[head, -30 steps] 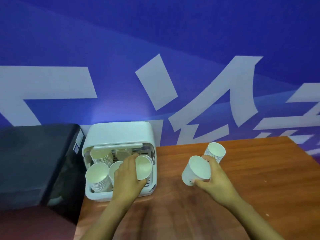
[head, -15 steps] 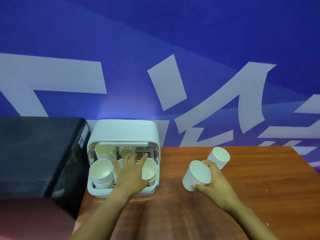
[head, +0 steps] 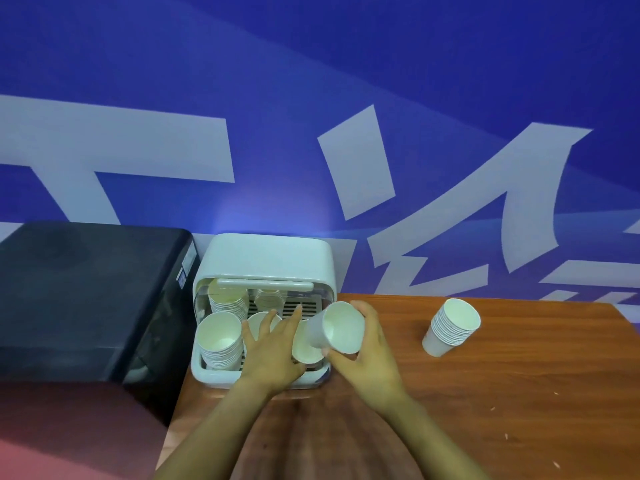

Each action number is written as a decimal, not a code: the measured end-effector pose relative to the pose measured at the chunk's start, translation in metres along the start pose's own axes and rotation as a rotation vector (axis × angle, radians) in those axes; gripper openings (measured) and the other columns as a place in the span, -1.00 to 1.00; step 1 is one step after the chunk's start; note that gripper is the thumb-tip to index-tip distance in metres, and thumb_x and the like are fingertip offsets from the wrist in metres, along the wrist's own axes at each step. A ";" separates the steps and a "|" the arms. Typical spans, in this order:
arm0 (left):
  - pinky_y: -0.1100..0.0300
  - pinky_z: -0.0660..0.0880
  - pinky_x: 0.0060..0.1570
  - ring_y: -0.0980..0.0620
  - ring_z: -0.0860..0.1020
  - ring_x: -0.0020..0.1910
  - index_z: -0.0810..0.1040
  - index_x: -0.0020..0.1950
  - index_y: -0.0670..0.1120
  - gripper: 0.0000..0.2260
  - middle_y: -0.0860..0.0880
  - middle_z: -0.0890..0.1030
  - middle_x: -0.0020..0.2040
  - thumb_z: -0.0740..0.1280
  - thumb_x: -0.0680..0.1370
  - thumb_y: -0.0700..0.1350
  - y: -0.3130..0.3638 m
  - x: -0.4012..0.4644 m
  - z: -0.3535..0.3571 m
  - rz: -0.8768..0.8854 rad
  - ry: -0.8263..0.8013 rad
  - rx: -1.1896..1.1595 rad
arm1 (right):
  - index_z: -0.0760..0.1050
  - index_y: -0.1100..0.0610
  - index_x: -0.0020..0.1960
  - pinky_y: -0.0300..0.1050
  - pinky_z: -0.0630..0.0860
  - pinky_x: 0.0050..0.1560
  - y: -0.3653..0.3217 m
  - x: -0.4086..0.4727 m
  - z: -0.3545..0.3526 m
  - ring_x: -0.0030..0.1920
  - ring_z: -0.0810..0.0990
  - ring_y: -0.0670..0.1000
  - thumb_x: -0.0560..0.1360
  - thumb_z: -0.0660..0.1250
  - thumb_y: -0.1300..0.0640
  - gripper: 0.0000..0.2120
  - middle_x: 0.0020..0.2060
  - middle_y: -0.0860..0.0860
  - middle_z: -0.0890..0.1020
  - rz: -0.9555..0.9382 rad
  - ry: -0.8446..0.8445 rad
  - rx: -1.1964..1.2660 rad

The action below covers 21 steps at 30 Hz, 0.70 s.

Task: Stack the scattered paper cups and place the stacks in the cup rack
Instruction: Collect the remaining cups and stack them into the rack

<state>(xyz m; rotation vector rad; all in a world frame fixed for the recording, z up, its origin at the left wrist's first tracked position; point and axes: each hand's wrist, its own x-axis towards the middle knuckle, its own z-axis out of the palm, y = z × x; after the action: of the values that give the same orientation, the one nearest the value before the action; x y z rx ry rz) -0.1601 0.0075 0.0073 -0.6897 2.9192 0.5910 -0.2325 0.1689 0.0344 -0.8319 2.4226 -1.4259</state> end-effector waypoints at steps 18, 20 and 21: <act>-0.23 -0.14 0.43 -0.03 -0.07 0.53 -0.10 0.53 0.17 -0.24 -0.01 -0.05 0.55 0.33 0.50 0.04 -0.045 0.001 -0.004 -0.043 0.027 0.128 | -0.04 -0.26 0.48 -0.04 0.50 0.10 0.028 0.027 0.055 0.15 0.53 0.00 0.31 0.46 -0.07 -0.09 0.26 -0.12 0.31 0.256 -0.206 -0.309; -0.21 -0.13 0.44 -0.04 0.01 0.52 -0.06 0.53 0.16 -0.27 -0.03 0.01 0.54 0.33 0.50 0.03 -0.044 0.005 -0.005 -0.042 0.060 0.144 | -0.05 -0.26 0.48 -0.03 0.51 0.10 0.033 0.030 0.060 0.09 0.55 0.00 0.32 0.46 0.03 -0.06 0.24 -0.09 0.34 0.269 -0.203 -0.243; -0.22 -0.09 0.43 -0.06 0.08 0.51 -0.01 0.53 0.16 -0.27 -0.04 0.07 0.52 0.35 0.49 0.03 -0.043 0.007 -0.005 -0.030 0.088 0.144 | -0.04 -0.24 0.48 -0.03 0.51 0.12 0.034 0.032 0.063 0.10 0.54 0.01 0.33 0.45 0.09 -0.08 0.24 -0.05 0.35 0.276 -0.194 -0.219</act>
<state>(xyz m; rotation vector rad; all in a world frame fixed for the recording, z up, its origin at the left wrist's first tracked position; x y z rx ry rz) -0.1466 -0.0329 -0.0040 -0.7587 2.9879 0.3510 -0.2435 0.1171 -0.0236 -0.6139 2.4551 -0.9503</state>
